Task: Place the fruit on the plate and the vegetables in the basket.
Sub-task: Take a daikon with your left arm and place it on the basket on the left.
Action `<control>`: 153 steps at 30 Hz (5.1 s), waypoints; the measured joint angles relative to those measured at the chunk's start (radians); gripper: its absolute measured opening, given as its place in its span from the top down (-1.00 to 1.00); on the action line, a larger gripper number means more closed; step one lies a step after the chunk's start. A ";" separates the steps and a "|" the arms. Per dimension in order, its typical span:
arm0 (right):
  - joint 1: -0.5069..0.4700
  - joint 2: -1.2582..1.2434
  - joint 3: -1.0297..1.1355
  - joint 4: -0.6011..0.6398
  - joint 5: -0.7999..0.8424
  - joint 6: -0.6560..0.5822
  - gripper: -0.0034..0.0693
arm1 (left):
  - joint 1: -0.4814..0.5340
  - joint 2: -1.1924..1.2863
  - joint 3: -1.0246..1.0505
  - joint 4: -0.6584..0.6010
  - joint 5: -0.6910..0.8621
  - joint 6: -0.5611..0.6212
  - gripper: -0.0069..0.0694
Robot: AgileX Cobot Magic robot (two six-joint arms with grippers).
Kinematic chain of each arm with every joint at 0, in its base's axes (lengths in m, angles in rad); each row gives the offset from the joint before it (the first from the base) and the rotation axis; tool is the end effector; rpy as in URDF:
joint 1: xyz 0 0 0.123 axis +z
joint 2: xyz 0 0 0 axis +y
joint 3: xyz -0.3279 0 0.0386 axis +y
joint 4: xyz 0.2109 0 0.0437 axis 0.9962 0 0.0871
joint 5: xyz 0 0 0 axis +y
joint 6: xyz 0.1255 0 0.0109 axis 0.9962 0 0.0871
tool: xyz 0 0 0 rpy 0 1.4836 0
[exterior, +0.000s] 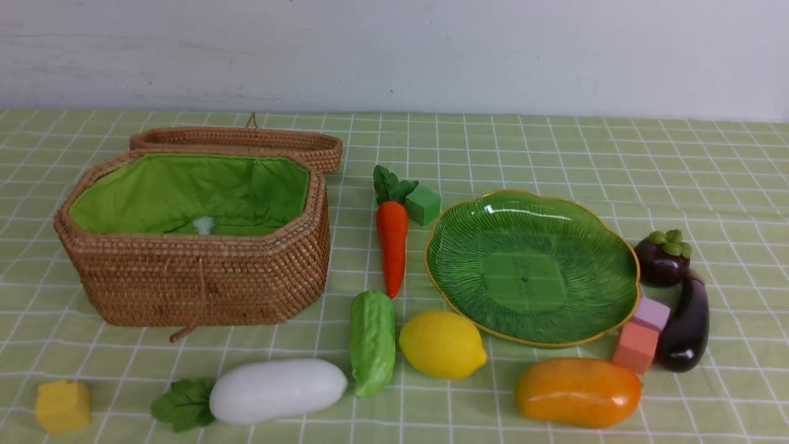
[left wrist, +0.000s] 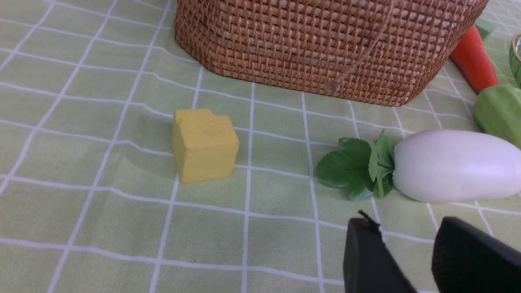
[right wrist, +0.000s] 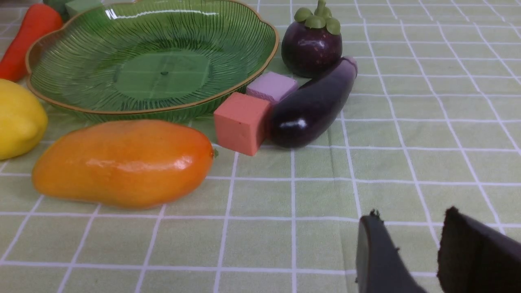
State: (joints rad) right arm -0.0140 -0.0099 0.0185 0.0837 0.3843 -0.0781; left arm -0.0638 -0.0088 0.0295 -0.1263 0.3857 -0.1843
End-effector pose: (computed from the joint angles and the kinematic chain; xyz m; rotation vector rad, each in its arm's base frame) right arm 0.0032 0.0039 0.1624 -0.0089 1.8752 0.0194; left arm 0.0027 -0.0062 0.1588 -0.1925 1.8877 -0.2939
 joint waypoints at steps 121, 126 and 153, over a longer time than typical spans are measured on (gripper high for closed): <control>0.505 0.596 -1.346 0.381 0.883 -0.260 0.88 | -0.586 1.128 -1.069 -0.091 0.741 0.600 0.85; 0.505 0.596 -1.346 0.378 0.883 -0.260 0.86 | -0.586 1.164 -1.069 0.053 0.700 0.626 0.85; 0.505 0.593 -1.346 0.378 0.883 -0.261 0.79 | -0.586 1.733 -1.072 0.451 0.321 0.576 -0.82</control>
State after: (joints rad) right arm 0.4909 0.5834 -1.3271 0.4617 1.2672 -0.3391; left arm -0.6502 1.7240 -1.0422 0.3242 0.7071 0.3919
